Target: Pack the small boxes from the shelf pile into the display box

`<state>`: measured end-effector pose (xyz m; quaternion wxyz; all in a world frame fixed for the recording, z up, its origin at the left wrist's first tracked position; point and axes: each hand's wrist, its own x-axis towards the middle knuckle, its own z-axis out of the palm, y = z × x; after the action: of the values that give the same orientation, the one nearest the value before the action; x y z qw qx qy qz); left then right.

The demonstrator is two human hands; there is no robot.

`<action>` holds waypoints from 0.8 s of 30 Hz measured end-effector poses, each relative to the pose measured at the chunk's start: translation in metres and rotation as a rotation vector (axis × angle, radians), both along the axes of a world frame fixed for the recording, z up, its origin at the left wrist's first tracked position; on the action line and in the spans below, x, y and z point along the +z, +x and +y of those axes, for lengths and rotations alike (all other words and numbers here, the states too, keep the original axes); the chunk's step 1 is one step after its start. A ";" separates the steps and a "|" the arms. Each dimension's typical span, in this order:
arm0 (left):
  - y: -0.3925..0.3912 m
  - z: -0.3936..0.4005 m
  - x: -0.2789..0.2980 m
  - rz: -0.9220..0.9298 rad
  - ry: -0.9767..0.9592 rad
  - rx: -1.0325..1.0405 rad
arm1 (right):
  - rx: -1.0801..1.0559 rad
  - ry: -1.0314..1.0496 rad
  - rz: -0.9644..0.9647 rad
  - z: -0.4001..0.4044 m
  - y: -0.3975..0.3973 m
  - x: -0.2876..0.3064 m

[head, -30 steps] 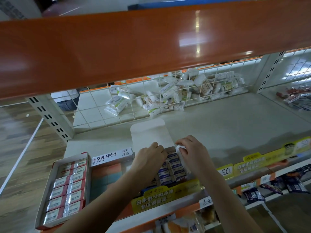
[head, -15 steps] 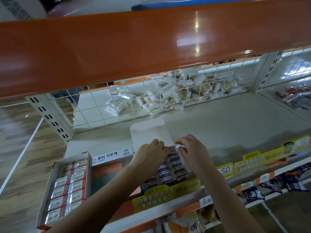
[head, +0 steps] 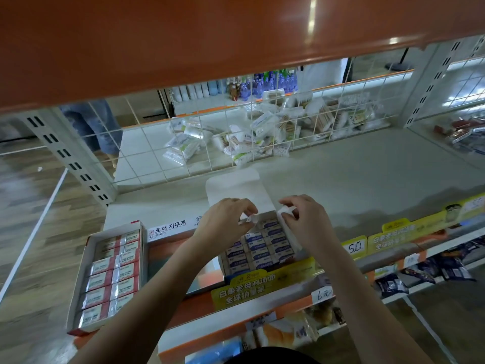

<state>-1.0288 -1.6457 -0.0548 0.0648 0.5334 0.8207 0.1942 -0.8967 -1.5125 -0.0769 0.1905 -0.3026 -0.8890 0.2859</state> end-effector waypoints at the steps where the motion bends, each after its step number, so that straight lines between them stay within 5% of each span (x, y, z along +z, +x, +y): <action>1: 0.001 0.000 0.000 -0.016 0.011 0.009 | -0.005 -0.013 0.001 0.000 0.000 0.000; 24: 0.009 0.004 0.000 0.241 -0.155 -0.080 | -0.029 -0.008 0.001 -0.005 0.001 -0.001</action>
<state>-1.0202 -1.6417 -0.0548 0.0145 0.5783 0.8133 0.0622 -0.8955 -1.5178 -0.0779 0.1941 -0.3160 -0.8833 0.2869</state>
